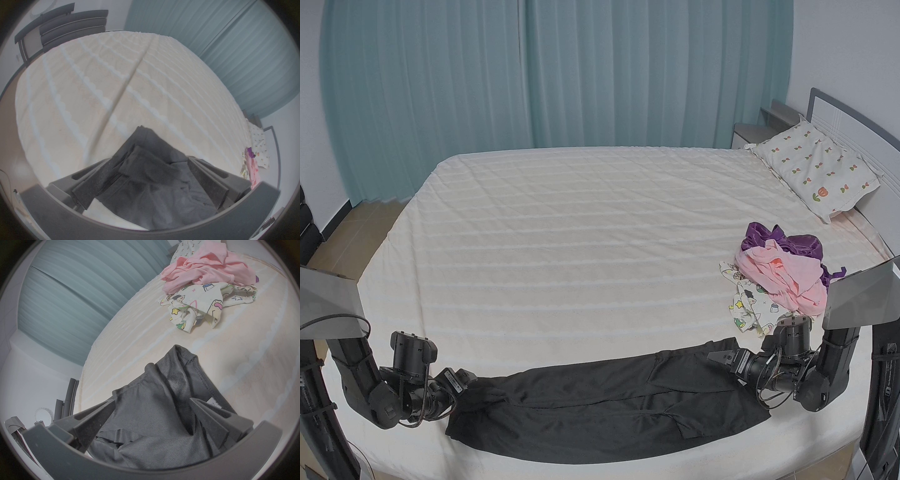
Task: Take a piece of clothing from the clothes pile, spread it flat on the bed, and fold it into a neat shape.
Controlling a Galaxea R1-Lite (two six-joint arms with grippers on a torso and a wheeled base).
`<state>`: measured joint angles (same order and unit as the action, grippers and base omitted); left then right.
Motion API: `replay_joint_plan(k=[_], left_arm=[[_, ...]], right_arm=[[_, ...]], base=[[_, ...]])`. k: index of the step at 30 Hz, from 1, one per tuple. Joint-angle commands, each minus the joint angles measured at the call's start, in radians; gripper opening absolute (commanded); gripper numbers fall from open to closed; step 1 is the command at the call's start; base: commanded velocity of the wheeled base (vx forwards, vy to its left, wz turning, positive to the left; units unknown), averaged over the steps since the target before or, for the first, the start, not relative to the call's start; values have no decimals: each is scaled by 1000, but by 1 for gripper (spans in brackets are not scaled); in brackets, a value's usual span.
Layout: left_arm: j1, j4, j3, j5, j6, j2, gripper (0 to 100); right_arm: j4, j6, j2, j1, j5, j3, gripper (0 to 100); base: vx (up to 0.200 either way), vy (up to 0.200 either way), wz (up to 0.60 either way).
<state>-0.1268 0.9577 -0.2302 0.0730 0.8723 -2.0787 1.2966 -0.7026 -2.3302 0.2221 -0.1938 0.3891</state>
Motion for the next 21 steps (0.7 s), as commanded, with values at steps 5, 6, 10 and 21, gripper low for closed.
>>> replay_joint_plan(k=[5,6,10,21], left_arm=[[-106,-445,-195,67,211,233,100],[-122,-467,-210,77,249,232,100],[-194,-496,-241,145,312,174,100],[-229,-474,-255,180,416,49,100]], right_arm=[[18,-2,-1,8,-1,-10,100],[20,-2,-1,10,-1,-12,100],[20,-3,-1,11,-1,-12,100],[21,-5,0,6,-1,-19,100]], base=[[0,0,0],[0,0,0],[0,0,0],[0,0,0]])
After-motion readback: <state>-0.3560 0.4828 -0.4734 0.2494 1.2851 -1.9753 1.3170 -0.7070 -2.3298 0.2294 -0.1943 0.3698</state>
